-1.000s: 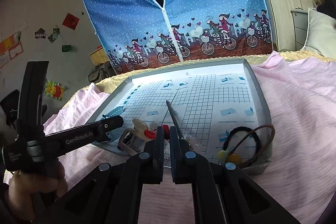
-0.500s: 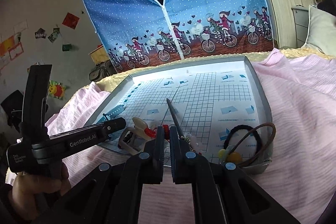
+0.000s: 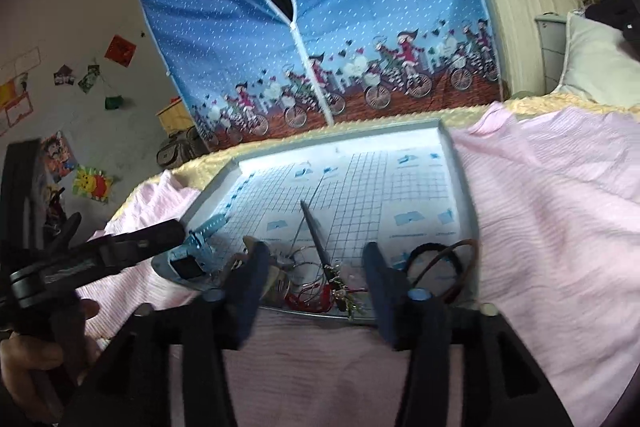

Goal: Organize jewelry

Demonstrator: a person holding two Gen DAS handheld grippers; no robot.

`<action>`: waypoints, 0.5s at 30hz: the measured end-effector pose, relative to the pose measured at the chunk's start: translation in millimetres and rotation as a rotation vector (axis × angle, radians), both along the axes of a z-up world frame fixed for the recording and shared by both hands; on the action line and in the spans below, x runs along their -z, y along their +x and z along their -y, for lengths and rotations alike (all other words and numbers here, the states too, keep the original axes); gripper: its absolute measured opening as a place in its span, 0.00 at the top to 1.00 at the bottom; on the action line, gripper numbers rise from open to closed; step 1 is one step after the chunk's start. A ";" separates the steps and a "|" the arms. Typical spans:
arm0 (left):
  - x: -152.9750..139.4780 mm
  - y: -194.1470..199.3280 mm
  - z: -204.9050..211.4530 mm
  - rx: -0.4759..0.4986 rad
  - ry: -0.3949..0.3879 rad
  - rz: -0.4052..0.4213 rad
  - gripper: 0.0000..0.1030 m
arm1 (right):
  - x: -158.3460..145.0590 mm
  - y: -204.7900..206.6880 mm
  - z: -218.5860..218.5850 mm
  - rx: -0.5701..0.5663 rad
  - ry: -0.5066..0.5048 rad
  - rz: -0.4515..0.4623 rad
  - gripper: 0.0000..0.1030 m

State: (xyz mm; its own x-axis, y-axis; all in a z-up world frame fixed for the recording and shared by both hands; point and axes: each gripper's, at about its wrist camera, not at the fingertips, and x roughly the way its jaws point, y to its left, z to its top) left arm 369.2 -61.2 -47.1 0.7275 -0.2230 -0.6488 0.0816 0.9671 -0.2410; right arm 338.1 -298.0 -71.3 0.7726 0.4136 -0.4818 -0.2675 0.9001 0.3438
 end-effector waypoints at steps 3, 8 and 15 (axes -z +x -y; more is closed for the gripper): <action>-14.4 -18.0 -9.3 0.001 -0.012 0.031 0.02 | -10.8 -14.4 6.5 0.034 0.006 0.028 0.30; -37.2 -55.6 -18.7 -0.005 -0.027 0.107 0.02 | -31.0 -39.8 14.8 0.072 0.004 0.096 0.06; -58.5 -109.4 -22.4 0.004 -0.004 0.196 0.01 | -52.6 -84.3 15.8 0.113 0.014 0.171 0.00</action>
State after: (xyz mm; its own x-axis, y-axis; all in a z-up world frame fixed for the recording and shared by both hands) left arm 259.8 -38.8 11.3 0.8393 -0.2283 -0.4935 0.1310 0.9658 -0.2239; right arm 253.8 -313.8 -18.7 0.8845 0.3252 -0.3345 -0.2206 0.9233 0.3143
